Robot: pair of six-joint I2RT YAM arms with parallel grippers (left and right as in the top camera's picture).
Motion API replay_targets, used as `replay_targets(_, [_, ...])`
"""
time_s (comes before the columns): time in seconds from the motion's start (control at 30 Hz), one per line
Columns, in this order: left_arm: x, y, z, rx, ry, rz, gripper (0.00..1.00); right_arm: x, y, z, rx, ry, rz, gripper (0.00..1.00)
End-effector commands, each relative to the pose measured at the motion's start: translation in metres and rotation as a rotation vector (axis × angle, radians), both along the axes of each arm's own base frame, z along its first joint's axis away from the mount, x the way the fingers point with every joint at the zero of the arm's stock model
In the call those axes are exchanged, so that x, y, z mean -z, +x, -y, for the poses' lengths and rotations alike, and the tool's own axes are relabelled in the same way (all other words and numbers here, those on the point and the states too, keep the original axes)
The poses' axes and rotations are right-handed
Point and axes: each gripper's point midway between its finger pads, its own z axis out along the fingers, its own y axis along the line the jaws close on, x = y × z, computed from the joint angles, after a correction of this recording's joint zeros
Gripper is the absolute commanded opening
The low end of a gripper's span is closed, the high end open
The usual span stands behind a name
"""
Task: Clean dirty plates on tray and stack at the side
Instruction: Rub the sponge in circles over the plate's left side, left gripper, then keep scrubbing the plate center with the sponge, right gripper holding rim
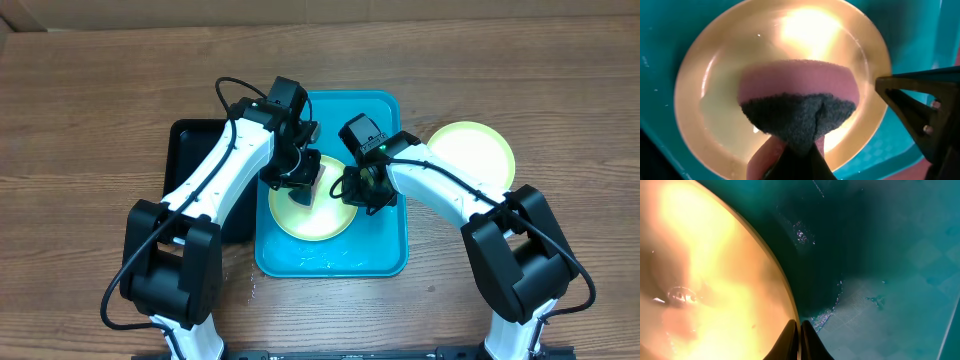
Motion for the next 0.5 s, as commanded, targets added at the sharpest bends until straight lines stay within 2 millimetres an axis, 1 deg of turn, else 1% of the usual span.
replay_targets(0.0, [-0.007,0.004,-0.002,-0.003,0.021,0.035,0.04,-0.007,0.0,-0.002,-0.006,0.011,0.02,0.04])
replay_targets(0.2, [-0.004,0.001,-0.002,-0.002,0.024,0.026,0.04,-0.007,0.0,-0.002,-0.006,0.011,0.02,0.04])
replay_targets(0.47, [0.01,-0.005,-0.008,-0.003,0.056,0.012,0.04,-0.007,0.0,-0.002,-0.006,0.011,0.02,0.04])
